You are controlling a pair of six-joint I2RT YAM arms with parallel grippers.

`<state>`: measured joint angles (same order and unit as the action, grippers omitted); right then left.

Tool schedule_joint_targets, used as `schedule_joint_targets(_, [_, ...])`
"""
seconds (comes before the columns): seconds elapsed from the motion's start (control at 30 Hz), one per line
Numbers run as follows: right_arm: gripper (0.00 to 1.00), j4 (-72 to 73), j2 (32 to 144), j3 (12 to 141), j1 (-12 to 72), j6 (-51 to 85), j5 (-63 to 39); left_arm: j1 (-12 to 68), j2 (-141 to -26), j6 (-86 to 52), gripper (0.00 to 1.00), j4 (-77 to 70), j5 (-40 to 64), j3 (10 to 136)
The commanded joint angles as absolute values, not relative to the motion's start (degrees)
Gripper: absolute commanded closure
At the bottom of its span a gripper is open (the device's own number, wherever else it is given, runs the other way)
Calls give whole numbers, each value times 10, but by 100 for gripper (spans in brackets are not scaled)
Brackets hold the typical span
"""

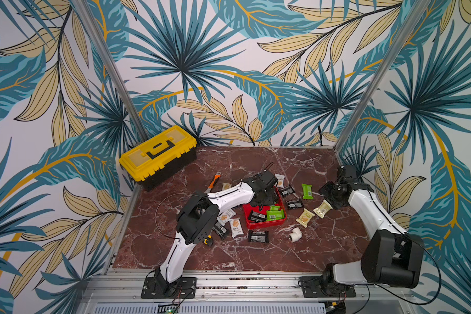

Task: Take the cookies out of the storage box
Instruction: Place the cookie at the center of the board.

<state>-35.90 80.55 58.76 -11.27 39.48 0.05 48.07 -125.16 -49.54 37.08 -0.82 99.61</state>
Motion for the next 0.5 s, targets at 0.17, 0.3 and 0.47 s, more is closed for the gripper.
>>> schedule_joint_targets(0.17, [36,-379,788,569,-114,395,-18,487,-1298,-534,37,453,-81,1107])
schedule_joint_targets(0.3, [36,-380,789,570,-113,391,-21,488,-1319,-537,37,468,-87,1133])
schedule_joint_targets(0.47, [36,-380,782,570,-114,390,-24,489,-1341,-527,41,453,-66,1159])
